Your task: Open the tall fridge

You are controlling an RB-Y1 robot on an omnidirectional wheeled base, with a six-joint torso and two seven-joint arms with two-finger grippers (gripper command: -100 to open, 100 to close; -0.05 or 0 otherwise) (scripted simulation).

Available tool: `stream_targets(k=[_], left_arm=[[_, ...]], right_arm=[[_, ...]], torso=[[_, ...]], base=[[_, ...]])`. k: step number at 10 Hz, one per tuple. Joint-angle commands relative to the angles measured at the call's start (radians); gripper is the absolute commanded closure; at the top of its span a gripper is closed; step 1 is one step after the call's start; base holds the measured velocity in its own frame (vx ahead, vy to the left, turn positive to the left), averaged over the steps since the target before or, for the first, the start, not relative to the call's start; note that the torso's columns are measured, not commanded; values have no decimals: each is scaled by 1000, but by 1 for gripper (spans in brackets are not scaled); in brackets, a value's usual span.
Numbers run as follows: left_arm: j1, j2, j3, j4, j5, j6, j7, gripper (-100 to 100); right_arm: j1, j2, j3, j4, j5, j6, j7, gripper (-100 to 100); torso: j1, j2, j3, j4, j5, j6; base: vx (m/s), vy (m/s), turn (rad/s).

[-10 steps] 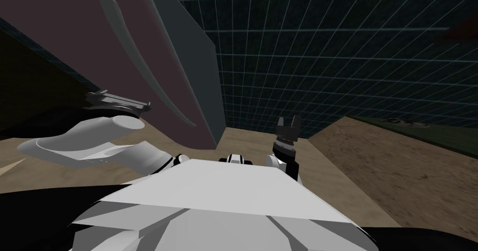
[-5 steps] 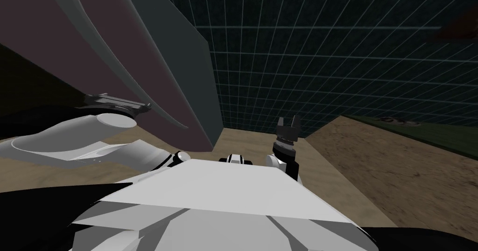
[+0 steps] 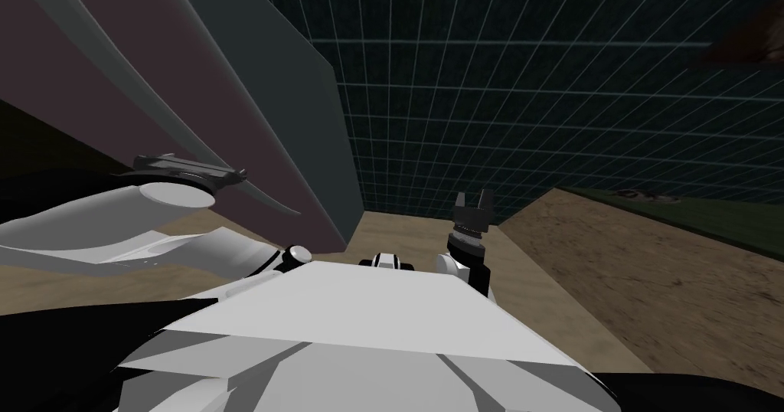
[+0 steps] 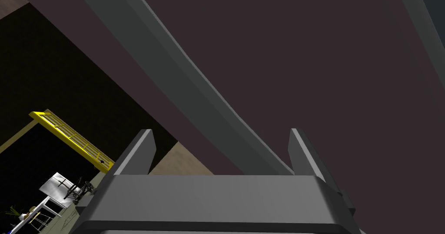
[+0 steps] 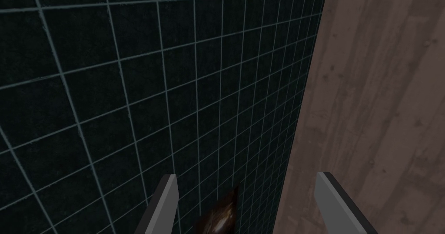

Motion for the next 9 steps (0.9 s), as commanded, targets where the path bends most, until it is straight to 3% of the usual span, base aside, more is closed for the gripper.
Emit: stream_targets(k=[1,4,7,9], left_arm=[[-1,1,0,-1,0,4,1,100],[-16,10,-42,35,38,-4,-8,100],[-23,14,-63,53,58,-7,-12,100],[-38,24,-105,89,96,-14,-20,100]], right_arm=[[0,0,0,0,0,0,0,0],[-1,0,0,0,0,0,0,0],[-1,0,0,0,0,0,0,0],[-1,0,0,0,0,0,0,0]], torso=[[-3,1,0,0,0,0],[5,9,4,5,-2,-4],[7,7,2,6,-3,-7],[11,1,-3,6,-4,-6]], base=[[5,7,0],[-204,99,-29],[-296,104,-6],[-308,203,-3]])
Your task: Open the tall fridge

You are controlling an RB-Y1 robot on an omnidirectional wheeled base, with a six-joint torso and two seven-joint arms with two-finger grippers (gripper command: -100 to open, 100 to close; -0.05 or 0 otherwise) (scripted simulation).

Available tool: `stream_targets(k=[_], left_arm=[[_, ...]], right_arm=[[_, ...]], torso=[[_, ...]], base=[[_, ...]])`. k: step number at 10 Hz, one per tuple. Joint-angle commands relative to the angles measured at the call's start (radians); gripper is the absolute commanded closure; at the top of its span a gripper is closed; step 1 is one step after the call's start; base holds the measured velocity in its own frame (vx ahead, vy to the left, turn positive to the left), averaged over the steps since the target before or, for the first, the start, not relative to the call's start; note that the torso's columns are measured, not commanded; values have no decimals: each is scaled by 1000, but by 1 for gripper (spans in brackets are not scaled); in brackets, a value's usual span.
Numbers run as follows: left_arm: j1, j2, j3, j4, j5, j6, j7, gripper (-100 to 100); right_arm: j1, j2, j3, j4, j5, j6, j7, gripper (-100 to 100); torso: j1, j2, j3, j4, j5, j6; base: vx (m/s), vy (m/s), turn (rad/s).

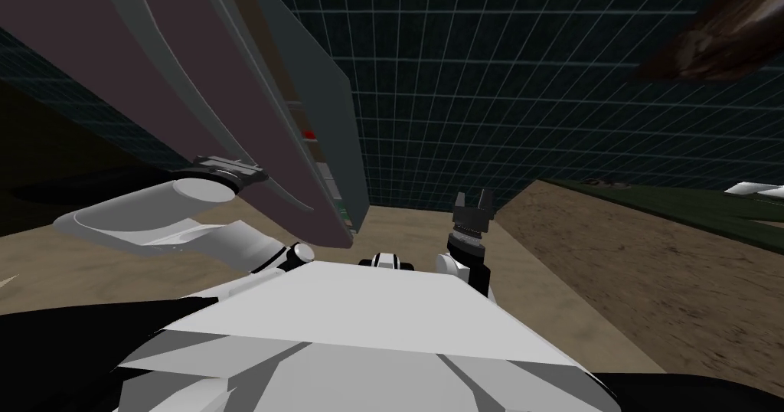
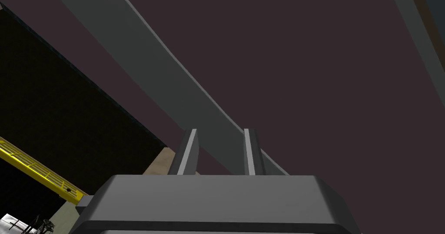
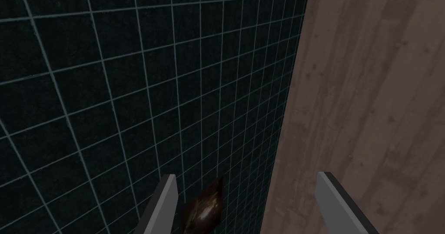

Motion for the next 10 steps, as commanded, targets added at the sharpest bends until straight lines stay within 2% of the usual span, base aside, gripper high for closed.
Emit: stream_targets(k=[1,3,4,5,6,7,8,9,10], left_arm=[[-18,28,-22,31,30,-23,-8,100],[-33,37,-64,67,69,-31,-16,100],[-33,37,-64,67,69,-31,-16,100],[-41,42,-85,85,88,-34,-20,100],[-41,42,-85,85,88,-34,-20,100],[-48,47,-106,103,107,-38,-24,100],[-48,47,-106,103,107,-38,-24,100],[-56,51,-127,121,127,-42,-28,100],[-56,51,-127,121,127,-42,-28,100]], right_arm=[[0,0,0,0,0,0,0,0],[0,0,0,0,0,0,0,0],[0,0,0,0,0,0,0,0],[0,0,0,0,0,0,0,0],[0,0,0,0,0,0,0,0],[0,0,0,0,0,0,0,0],[0,0,0,0,0,0,0,0],[0,0,0,0,0,0,0,0],[0,0,0,0,0,0,0,0]], torso=[[2,-1,-1,-1,1,0],[-3,-2,-1,-2,2,0],[-3,-2,-1,-2,2,1],[-4,-4,-1,-2,1,1],[-6,-4,-2,-2,0,2],[-9,-3,-1,-2,-1,2],[-7,-2,-1,0,-2,3],[-8,-3,-1,0,-2,3],[-9,0,1,0,-2,3]], base=[[-317,142,-28],[-331,134,5],[-282,140,-19],[-274,128,5],[-268,107,-2],[-271,158,-1],[-243,141,-17],[-287,143,-3],[-256,113,-1]])
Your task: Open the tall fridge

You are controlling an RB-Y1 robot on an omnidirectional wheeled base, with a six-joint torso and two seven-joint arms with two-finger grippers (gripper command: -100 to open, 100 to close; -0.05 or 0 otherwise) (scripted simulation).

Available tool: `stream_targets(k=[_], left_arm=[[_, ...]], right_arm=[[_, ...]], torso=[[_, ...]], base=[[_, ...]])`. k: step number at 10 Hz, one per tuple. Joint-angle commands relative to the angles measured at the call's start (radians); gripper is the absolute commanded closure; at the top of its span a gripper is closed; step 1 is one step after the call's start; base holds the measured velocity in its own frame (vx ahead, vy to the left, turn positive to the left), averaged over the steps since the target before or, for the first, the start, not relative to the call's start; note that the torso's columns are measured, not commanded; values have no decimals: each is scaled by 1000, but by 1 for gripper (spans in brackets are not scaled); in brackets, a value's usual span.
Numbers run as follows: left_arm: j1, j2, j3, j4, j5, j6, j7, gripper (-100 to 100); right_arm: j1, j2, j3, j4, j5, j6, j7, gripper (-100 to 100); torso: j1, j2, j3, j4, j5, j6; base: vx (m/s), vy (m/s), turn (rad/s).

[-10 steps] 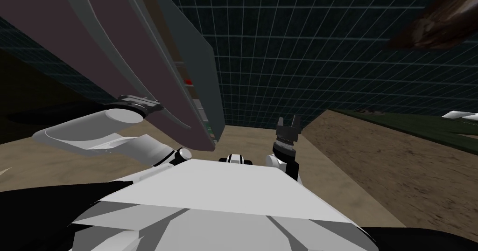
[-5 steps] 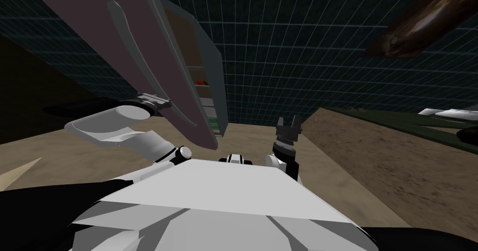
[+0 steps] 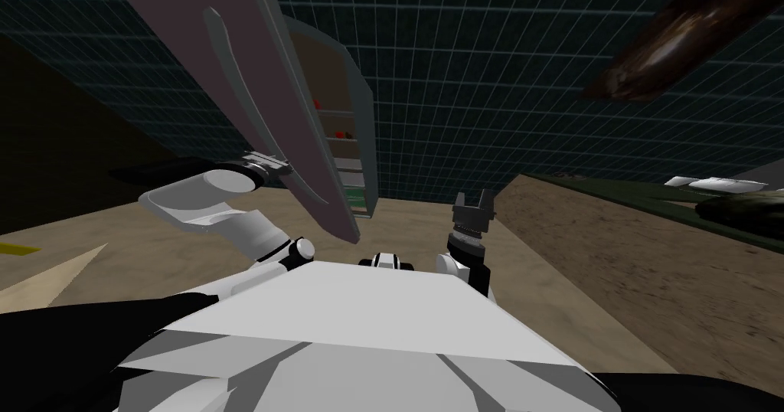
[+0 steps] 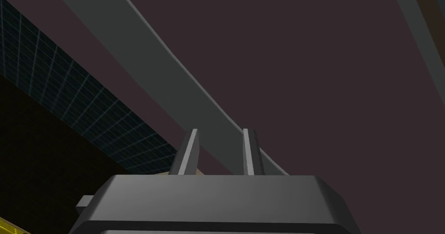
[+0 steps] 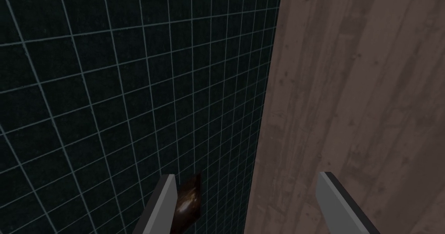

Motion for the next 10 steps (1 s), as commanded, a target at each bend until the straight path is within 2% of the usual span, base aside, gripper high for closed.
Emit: stream_targets(k=[1,2,6,7,8,9,10], left_arm=[[-6,1,-9,0,0,-2,1,100],[-18,16,6,-25,-1,25,16,-100],[-45,51,43,-82,-4,92,50,-100],[-36,43,38,-76,-2,82,41,-100],[-46,61,45,-92,-5,119,52,-100],[-40,49,39,-84,-5,109,48,-100],[-36,43,38,-77,-2,87,43,100]], right_arm=[[0,0,0,0,0,0,0,0],[0,0,0,0,0,0,0,0],[1,0,0,0,0,0,0,0],[1,0,0,0,0,0,0,0],[1,0,0,0,0,0,0,0],[1,0,0,0,0,0,0,0],[1,0,0,0,0,0,0,0]], torso=[[-4,-1,1,-1,0,1],[-10,-8,-3,-6,2,3],[-9,-5,-1,-8,4,8],[-6,-3,0,-5,4,5],[-3,0,2,-5,5,3],[-1,-3,-1,-3,2,3],[0,-3,-1,-4,4,3]], base=[[-99,44,1],[3,8,12],[62,-16,14],[19,-15,-12],[79,4,-40],[44,-5,-12],[-41,-4,40]])
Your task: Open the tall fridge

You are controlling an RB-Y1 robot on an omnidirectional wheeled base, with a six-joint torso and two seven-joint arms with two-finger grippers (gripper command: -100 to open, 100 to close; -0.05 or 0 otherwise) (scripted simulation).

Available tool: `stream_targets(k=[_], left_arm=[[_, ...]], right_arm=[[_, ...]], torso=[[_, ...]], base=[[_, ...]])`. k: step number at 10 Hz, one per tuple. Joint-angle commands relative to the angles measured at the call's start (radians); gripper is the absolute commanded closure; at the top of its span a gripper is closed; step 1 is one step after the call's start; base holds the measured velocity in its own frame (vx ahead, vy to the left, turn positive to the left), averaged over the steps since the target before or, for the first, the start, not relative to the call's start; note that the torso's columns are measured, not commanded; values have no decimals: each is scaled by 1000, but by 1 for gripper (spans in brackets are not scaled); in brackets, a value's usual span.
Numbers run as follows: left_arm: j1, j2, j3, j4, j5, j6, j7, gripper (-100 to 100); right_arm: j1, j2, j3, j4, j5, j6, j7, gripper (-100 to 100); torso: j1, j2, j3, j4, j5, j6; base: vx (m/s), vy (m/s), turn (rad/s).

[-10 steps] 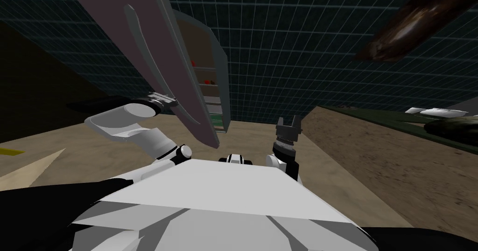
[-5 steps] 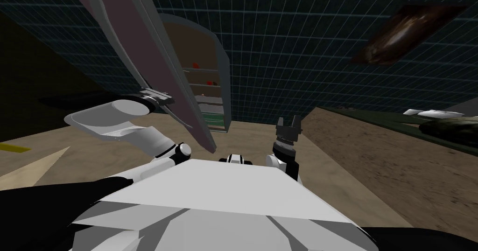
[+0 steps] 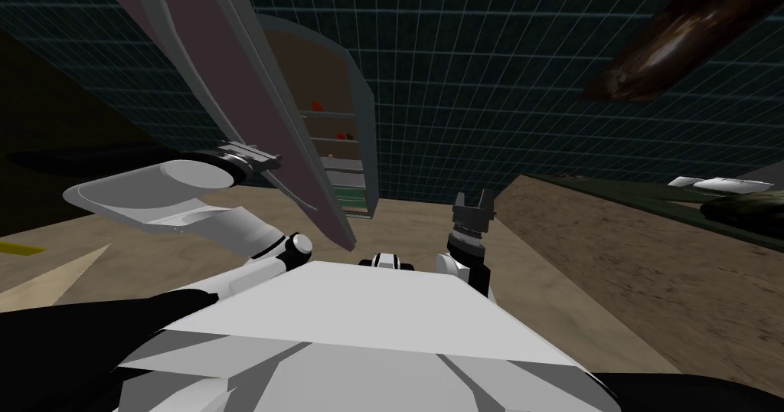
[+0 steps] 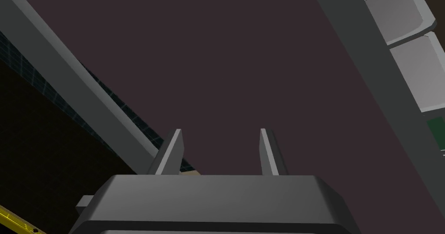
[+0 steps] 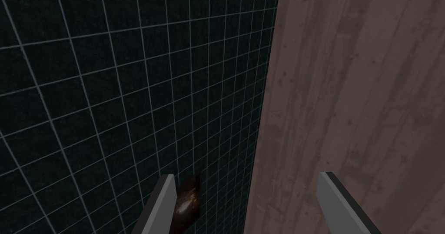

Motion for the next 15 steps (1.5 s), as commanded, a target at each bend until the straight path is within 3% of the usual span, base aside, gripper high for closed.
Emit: stream_targets(k=[1,2,5,8,9,12,15], left_arm=[[3,-3,1,5,3,-14,-4,100],[6,-12,-13,20,18,-27,-13,-100],[11,-27,-36,42,42,-41,-25,-100],[10,-21,-25,29,39,-28,-19,-100],[9,-20,-25,28,38,-25,-17,100],[0,-19,-49,37,91,-17,-24,100],[-9,-19,-75,47,145,-7,-30,100]], right_arm=[[0,0,0,0,0,0,0,0],[0,0,0,0,0,0,0,0],[0,0,0,0,0,0,0,0],[0,0,0,0,0,0,0,0],[0,0,0,0,0,0,0,0],[0,0,0,0,0,0,0,0],[-1,-1,-1,0,0,0,0,0]], torso=[[-1,4,3,0,2,0],[-4,3,4,-1,1,0],[-2,7,7,0,2,-1],[-9,-11,-5,-5,-1,1],[-9,-7,-3,-5,0,1],[9,8,6,1,4,-2],[7,3,3,2,3,-3]], base=[[-25,0,10],[-91,56,-16],[-186,116,-21],[11,51,-13],[4,10,24],[-174,196,-39],[-297,305,-8]])
